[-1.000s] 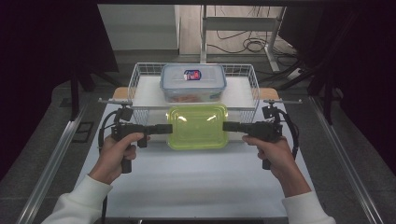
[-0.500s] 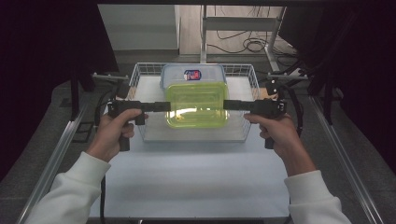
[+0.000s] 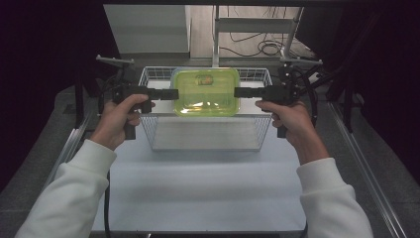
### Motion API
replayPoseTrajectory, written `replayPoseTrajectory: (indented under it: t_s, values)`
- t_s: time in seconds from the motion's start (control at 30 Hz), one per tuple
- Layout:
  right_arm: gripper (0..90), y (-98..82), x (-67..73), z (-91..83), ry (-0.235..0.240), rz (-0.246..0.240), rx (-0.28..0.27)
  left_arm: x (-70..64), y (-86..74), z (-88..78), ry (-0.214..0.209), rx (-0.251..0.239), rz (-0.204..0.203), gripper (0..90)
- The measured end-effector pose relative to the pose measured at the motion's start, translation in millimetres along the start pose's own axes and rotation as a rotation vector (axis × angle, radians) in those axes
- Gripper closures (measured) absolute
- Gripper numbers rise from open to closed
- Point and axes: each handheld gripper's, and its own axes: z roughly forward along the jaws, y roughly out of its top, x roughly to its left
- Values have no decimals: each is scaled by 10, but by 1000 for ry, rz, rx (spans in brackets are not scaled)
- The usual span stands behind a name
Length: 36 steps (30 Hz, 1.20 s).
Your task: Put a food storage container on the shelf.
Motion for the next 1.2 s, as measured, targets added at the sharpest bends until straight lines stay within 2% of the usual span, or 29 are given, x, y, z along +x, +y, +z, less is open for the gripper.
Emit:
replayPoseTrajectory:
  t_s: [0.13, 0.23, 0.33, 0.53, 0.63, 0.7, 0.83, 0.93, 1.2]
  values:
    - [820, 113, -46, 46, -3, 8, -2, 32, 143, 4, 14, 4, 4, 811]
    - [820, 213, -79, 79, -1, 12, -10, 64, 252, 8, 9, 5, 1, 811]
    - [820, 306, -117, 113, -7, 9, -12, 82, 351, 24, 32, 11, 5, 814]
    - [820, 433, -280, 205, -13, 42, -18, 210, 494, 95, 48, 12, -20, 814]
    - [820, 479, -357, 236, -4, 49, -30, 265, 557, 112, 39, 6, -20, 813]
    - [820, 500, -422, 265, 8, 57, -35, 305, 590, 127, 43, 3, -27, 813]
    - [820, 556, -521, 327, 3, 69, -46, 382, 639, 165, 53, -2, -36, 813]
    - [816, 572, -582, 358, 12, 87, -49, 442, 651, 172, 42, -35, -52, 811]
    - [769, 582, -631, 425, -15, 93, -75, 483, 646, 222, 68, -84, -80, 781]
